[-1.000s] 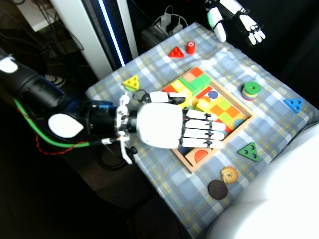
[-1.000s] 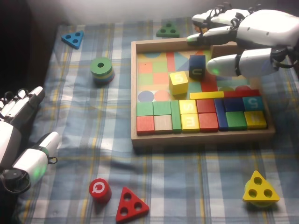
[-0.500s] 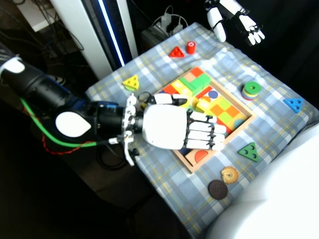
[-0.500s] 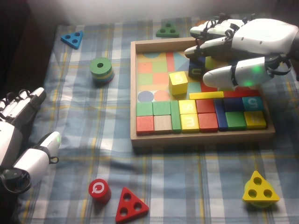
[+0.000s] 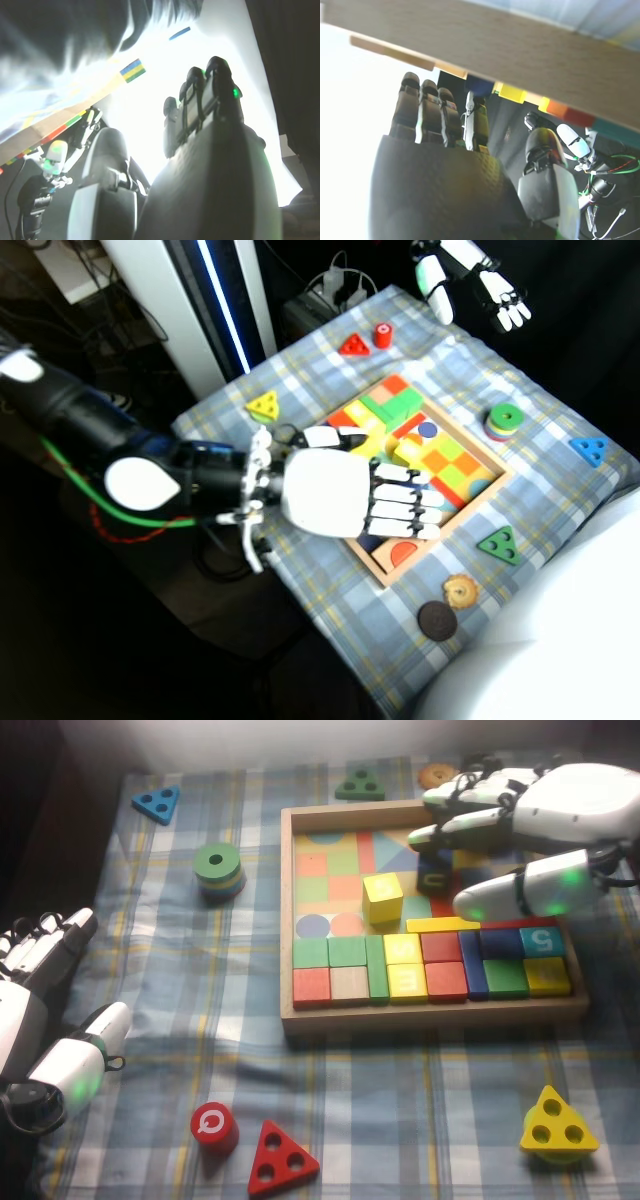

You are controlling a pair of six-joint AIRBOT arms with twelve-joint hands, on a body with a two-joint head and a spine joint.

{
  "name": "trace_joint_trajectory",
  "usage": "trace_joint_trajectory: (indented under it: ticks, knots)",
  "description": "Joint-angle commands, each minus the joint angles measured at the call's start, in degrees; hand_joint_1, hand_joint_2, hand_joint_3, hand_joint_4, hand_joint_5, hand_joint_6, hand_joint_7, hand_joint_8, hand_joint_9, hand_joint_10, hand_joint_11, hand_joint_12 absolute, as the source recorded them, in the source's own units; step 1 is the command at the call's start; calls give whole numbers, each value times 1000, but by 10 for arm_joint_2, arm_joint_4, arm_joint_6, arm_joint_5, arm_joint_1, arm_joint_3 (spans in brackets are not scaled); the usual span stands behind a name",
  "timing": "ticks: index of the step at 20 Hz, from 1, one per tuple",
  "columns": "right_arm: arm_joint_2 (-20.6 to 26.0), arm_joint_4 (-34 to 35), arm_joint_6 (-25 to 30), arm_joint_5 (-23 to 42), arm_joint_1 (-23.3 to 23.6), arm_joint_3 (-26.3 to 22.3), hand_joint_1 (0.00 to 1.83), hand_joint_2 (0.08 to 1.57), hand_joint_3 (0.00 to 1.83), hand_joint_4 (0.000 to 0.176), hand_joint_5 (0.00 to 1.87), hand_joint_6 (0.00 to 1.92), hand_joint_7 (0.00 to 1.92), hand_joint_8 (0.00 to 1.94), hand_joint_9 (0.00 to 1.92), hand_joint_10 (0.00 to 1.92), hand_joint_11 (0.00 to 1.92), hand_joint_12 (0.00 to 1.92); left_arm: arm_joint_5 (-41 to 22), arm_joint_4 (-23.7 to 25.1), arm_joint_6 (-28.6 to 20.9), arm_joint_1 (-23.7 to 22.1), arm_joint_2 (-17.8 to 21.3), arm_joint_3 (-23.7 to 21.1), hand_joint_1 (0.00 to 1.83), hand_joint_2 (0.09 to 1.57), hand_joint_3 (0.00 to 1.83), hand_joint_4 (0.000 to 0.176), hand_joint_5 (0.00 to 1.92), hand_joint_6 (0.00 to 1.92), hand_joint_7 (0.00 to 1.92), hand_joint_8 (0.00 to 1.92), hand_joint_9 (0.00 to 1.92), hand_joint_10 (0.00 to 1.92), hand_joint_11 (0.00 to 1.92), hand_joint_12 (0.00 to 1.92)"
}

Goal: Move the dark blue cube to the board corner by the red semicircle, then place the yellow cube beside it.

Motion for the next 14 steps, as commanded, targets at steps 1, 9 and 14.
trace_joint_trajectory:
  ticks: [1,9,14]
  knots:
    - [4,13,2,24,6,-4,0,1111,0,104,293,3,0,0,0,0,0,0,-62,26,-4,-4,2,2,543,1428,0,39,245,3,148,3,138,6,0,0]
    - [53,8,2,-2,3,-25,0,1044,0,105,265,2,0,0,0,0,0,0,-60,26,-4,-4,3,1,578,1424,0,47,228,7,132,2,125,5,0,0]
    - [75,8,2,-17,3,-27,0,1044,0,123,284,6,0,0,0,0,0,0,-59,26,-4,-4,3,1,639,1405,0,54,238,3,140,1,135,4,0,0]
